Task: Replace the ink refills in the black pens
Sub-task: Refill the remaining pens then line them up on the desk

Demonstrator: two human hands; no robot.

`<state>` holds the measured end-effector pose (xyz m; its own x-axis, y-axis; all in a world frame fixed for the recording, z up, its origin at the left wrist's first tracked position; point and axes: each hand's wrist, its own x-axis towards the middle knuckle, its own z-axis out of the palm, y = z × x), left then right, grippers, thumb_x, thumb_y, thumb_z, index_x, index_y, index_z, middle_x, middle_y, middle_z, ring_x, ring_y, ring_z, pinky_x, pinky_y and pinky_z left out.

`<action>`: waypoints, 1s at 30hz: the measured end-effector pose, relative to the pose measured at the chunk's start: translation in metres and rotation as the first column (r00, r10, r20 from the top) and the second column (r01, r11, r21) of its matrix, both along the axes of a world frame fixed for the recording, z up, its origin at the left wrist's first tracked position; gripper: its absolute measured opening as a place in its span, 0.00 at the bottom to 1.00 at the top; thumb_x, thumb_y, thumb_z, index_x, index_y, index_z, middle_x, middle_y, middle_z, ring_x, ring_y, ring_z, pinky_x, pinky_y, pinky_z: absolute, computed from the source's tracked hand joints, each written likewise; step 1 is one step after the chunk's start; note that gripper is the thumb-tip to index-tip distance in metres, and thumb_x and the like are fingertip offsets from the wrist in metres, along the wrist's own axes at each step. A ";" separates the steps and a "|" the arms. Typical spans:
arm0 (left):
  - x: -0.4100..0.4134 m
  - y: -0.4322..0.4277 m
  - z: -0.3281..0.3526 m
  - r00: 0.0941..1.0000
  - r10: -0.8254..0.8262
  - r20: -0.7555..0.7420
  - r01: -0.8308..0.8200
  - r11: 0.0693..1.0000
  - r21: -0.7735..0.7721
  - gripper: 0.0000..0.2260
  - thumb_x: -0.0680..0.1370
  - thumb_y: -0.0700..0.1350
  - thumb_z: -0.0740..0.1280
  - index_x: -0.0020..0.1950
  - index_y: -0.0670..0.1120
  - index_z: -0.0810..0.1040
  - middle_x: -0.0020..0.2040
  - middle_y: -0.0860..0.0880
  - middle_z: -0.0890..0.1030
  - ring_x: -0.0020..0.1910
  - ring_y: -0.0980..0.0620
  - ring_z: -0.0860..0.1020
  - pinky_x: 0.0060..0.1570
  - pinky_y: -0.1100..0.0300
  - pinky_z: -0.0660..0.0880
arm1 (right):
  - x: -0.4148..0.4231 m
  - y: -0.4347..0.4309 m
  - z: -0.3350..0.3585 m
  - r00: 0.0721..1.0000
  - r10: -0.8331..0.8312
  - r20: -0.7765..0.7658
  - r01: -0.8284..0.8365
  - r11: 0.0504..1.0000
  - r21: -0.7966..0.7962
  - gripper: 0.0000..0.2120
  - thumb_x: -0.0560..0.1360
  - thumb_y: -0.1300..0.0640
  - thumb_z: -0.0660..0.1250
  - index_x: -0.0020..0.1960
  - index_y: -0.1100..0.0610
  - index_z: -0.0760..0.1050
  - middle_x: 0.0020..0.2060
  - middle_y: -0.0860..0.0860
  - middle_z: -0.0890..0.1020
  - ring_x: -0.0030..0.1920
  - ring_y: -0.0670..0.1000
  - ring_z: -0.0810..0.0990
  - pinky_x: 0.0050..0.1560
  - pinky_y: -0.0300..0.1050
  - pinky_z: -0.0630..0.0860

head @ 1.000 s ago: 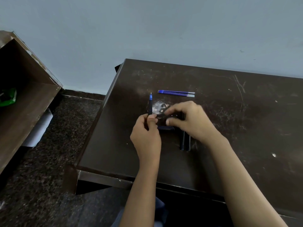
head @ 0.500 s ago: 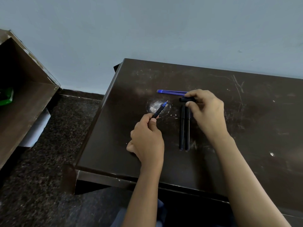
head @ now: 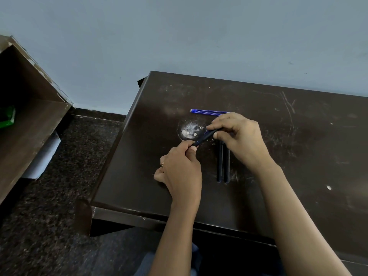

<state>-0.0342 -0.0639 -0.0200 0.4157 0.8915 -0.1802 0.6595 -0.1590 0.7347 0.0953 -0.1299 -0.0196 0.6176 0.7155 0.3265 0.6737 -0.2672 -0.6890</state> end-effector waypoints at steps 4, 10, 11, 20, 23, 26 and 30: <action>-0.001 0.001 -0.004 0.996 -0.050 0.068 0.048 0.999 0.025 0.10 0.81 0.47 0.60 0.58 0.55 0.79 0.49 0.55 0.80 0.56 0.49 0.76 0.60 0.43 0.70 | -0.005 0.004 0.003 0.998 0.066 0.007 -0.066 0.997 -0.040 0.12 0.67 0.70 0.71 0.47 0.58 0.85 0.45 0.49 0.83 0.52 0.41 0.76 0.55 0.23 0.68; 0.003 -0.004 -0.007 0.987 -0.050 0.152 0.045 0.998 0.039 0.09 0.80 0.46 0.62 0.56 0.52 0.81 0.45 0.56 0.81 0.52 0.50 0.78 0.57 0.42 0.73 | -0.013 0.006 0.008 0.990 0.103 -0.094 -0.109 0.992 -0.062 0.09 0.70 0.68 0.69 0.44 0.57 0.84 0.44 0.48 0.81 0.46 0.43 0.78 0.51 0.29 0.71; 0.003 -0.005 -0.007 0.983 -0.052 0.178 0.046 0.998 0.034 0.09 0.80 0.46 0.63 0.56 0.52 0.81 0.43 0.56 0.81 0.51 0.48 0.78 0.56 0.42 0.73 | -0.017 0.008 0.008 0.987 0.127 -0.098 -0.133 0.989 -0.066 0.08 0.71 0.68 0.69 0.43 0.58 0.84 0.43 0.49 0.81 0.46 0.44 0.79 0.50 0.31 0.73; 0.001 -0.002 -0.003 0.992 -0.023 0.128 0.013 0.997 0.081 0.10 0.81 0.46 0.60 0.57 0.53 0.79 0.49 0.54 0.82 0.54 0.49 0.76 0.58 0.42 0.71 | -0.020 0.009 0.012 0.972 0.185 -0.144 -0.200 0.974 -0.102 0.14 0.73 0.72 0.61 0.54 0.59 0.78 0.51 0.50 0.81 0.50 0.44 0.77 0.51 0.31 0.73; 0.002 -0.002 -0.003 0.989 -0.047 0.142 0.035 0.996 0.088 0.10 0.81 0.46 0.60 0.56 0.54 0.80 0.47 0.55 0.82 0.52 0.49 0.77 0.57 0.42 0.72 | -0.015 0.004 0.014 0.975 0.148 -0.166 -0.170 0.977 -0.129 0.15 0.73 0.72 0.60 0.55 0.57 0.74 0.51 0.49 0.79 0.47 0.43 0.77 0.47 0.31 0.72; 0.004 -0.001 -0.008 0.980 -0.056 0.192 0.044 0.997 0.064 0.09 0.80 0.47 0.61 0.56 0.53 0.80 0.45 0.55 0.82 0.50 0.48 0.78 0.55 0.41 0.74 | -0.012 0.000 0.016 0.981 0.106 -0.159 -0.125 0.986 -0.110 0.11 0.74 0.69 0.63 0.51 0.57 0.72 0.43 0.48 0.76 0.40 0.42 0.76 0.41 0.31 0.70; 0.003 -0.001 -0.015 0.967 -0.086 0.238 0.073 0.995 0.061 0.08 0.79 0.46 0.63 0.54 0.53 0.81 0.41 0.54 0.81 0.47 0.47 0.79 0.52 0.41 0.75 | -0.008 -0.006 0.021 0.962 0.088 -0.258 -0.121 0.986 -0.114 0.09 0.74 0.68 0.65 0.48 0.56 0.76 0.36 0.51 0.82 0.38 0.47 0.83 0.46 0.41 0.79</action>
<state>-0.0308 -0.0645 -0.0352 0.5111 0.8593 -0.0211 0.4484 -0.2456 0.8594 0.0876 -0.1357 0.0013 0.5877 0.8058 0.0729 0.5123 -0.3009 -0.8043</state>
